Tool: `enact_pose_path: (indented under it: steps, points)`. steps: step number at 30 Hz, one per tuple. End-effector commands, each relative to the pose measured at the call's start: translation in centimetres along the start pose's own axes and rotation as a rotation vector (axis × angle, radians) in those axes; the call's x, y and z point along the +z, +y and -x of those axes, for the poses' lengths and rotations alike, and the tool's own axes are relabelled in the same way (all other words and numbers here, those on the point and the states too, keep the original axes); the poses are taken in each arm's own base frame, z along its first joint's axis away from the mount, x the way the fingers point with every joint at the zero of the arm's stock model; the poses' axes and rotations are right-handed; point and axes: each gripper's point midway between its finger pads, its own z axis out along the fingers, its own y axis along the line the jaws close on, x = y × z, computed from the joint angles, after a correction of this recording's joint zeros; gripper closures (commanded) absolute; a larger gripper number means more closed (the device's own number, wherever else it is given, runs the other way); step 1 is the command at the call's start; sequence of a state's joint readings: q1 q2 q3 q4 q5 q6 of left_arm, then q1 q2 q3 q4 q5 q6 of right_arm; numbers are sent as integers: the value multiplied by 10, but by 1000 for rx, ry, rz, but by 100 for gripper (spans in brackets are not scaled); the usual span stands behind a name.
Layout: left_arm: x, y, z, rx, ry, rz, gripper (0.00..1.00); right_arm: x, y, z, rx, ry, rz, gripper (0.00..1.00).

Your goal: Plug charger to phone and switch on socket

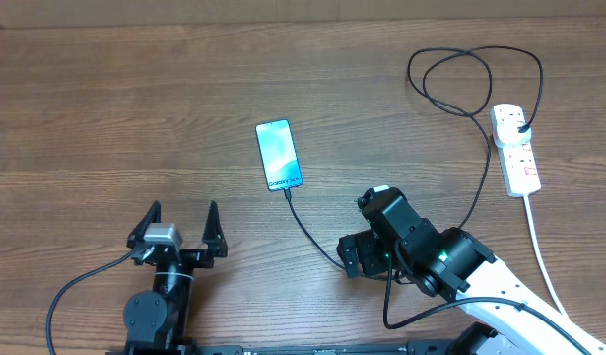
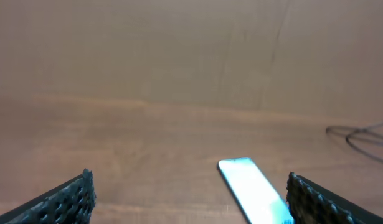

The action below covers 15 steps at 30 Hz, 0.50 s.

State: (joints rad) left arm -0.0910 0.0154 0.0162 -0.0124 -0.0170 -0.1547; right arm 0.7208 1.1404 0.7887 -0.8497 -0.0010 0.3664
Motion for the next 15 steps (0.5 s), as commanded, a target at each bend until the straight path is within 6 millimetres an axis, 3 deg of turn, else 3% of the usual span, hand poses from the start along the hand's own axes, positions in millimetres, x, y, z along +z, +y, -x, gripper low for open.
enact_pose_path:
  steps: [1, 15]
  points:
    - [0, 1, -19, -10, 64, -1, 1, 1, 0, 0, 0, -3, -5, 0]
    - [-1, 1, -19, -2, 67, -5, 0, 1, 0, 0, 0, -3, -5, 0]
